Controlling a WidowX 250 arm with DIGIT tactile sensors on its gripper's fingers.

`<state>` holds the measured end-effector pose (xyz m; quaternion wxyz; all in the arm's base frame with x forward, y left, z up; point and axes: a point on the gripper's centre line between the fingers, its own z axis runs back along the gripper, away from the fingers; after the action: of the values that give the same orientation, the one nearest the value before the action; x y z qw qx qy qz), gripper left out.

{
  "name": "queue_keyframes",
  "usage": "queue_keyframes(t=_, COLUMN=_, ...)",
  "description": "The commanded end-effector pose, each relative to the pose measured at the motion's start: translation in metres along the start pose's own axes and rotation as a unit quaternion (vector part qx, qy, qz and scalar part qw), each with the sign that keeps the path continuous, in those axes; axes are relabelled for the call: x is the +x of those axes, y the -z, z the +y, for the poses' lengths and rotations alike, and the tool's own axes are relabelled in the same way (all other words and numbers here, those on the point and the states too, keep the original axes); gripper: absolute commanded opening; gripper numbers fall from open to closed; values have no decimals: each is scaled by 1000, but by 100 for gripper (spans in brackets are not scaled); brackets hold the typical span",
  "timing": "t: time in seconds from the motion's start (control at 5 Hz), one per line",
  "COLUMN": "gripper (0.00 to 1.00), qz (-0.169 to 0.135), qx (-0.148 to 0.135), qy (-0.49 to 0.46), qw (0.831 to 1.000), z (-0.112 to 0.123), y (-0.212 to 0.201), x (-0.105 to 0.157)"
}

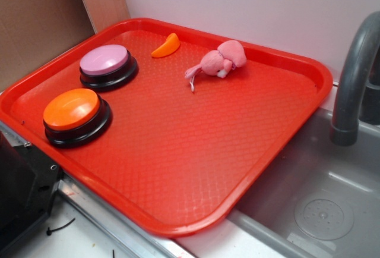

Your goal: Push the pink button.

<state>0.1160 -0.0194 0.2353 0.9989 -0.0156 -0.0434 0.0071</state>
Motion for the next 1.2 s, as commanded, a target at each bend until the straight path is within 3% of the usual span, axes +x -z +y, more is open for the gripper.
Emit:
queue_keyframes(t=0.0, gripper=100, qz=0, qx=0, qy=0, qw=1000, z=0, y=0, x=0)
queue_keyframes(t=0.2, gripper=100, qz=17, qx=24, qy=-83, qw=996, z=45, y=26, x=49)
queue_keyframes(t=0.4, gripper=100, qz=-24, qx=17, qy=-145, qw=989, z=70, y=50, x=88)
queue_keyframes(t=0.8, gripper=100, qz=-68, qx=-20, qy=-231, qw=970, z=134, y=132, x=118)
queue_keyframes(t=1.0, gripper=100, qz=-55, qx=-4, qy=-230, qw=972, z=139, y=159, x=123)
